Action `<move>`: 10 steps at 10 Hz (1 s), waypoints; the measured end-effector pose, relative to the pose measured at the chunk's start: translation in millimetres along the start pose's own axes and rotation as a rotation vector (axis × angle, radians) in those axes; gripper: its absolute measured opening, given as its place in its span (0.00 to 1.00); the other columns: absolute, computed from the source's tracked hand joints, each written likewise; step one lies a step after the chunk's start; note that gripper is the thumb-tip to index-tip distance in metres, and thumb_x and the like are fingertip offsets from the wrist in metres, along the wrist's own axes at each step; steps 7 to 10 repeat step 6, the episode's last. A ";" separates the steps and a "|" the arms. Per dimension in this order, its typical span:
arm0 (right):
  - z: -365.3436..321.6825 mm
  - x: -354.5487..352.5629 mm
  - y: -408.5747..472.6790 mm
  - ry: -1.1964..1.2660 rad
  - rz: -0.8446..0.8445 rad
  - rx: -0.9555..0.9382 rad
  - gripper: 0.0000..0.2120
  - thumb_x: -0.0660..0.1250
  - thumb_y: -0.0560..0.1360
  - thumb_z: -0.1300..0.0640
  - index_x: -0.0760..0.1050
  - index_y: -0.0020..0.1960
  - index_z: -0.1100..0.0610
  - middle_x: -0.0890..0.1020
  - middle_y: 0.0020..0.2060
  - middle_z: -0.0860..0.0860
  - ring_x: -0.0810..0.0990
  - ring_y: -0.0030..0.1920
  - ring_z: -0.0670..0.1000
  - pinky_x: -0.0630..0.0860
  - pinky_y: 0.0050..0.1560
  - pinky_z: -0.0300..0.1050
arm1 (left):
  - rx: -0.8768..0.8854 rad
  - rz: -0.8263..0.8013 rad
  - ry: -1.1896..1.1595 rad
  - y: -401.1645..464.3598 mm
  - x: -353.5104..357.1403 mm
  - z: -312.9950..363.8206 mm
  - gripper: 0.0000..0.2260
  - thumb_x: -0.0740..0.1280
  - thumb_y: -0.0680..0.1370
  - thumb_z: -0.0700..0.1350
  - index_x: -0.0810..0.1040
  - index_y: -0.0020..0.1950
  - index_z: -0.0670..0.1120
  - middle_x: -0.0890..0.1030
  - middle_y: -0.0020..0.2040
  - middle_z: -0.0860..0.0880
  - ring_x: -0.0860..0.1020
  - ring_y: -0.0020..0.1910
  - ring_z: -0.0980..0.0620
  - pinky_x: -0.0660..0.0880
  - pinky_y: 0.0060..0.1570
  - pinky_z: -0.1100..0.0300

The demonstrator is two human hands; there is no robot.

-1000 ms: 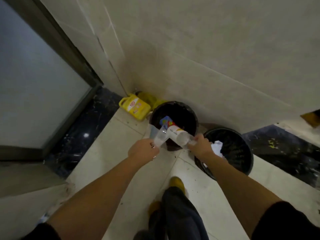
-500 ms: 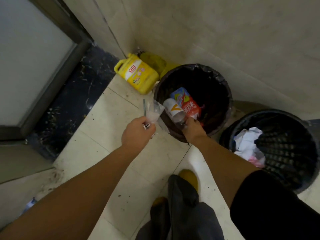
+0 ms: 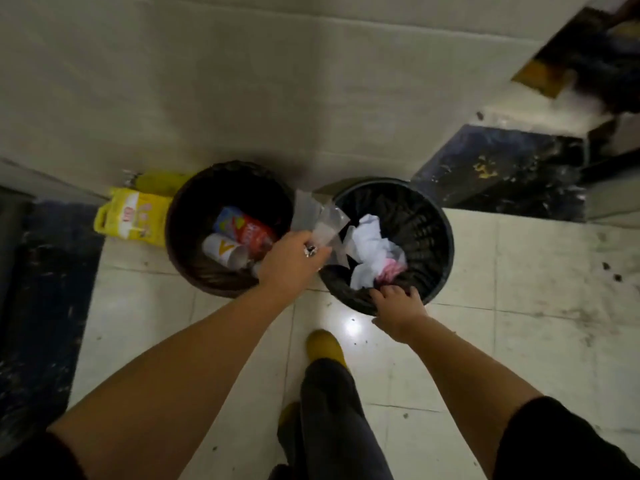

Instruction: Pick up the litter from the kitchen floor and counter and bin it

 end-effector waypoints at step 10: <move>46.9 85.0 48.0 -0.046 0.351 -0.361 0.18 0.63 0.76 0.57 0.70 0.66 0.59 0.81 0.57 0.57 0.80 0.56 0.59 0.77 0.56 0.53 | 0.511 -0.462 0.919 141.7 244.4 -26.4 0.32 0.66 0.73 0.60 0.63 0.72 0.49 0.63 0.71 0.41 0.61 0.71 0.41 0.62 0.69 0.44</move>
Point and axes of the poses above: each hand's wrist, its own y-axis towards the middle knuckle, its own x-axis out of the palm, z = x × y, the point moved 1 cm from there along y, towards the middle knuckle
